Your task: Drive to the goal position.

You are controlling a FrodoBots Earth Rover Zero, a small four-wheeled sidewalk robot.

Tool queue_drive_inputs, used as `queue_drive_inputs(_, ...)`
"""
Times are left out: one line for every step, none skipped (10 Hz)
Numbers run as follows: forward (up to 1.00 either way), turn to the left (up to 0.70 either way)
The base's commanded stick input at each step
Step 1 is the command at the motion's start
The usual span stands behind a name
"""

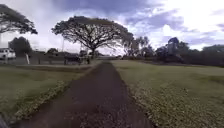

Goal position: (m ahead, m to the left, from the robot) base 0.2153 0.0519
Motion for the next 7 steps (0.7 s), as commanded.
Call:
queue_drive_inputs(0.5, 0.0)
queue_drive_inputs(0.5, 0.12)
queue_drive_inputs(0.5, 0.46)
queue_drive_inputs(0.5, 0.48)
queue_drive_inputs(0.5, 0.5)
queue_drive_inputs(0.5, 0.5)
queue_drive_inputs(0.5, 0.39)
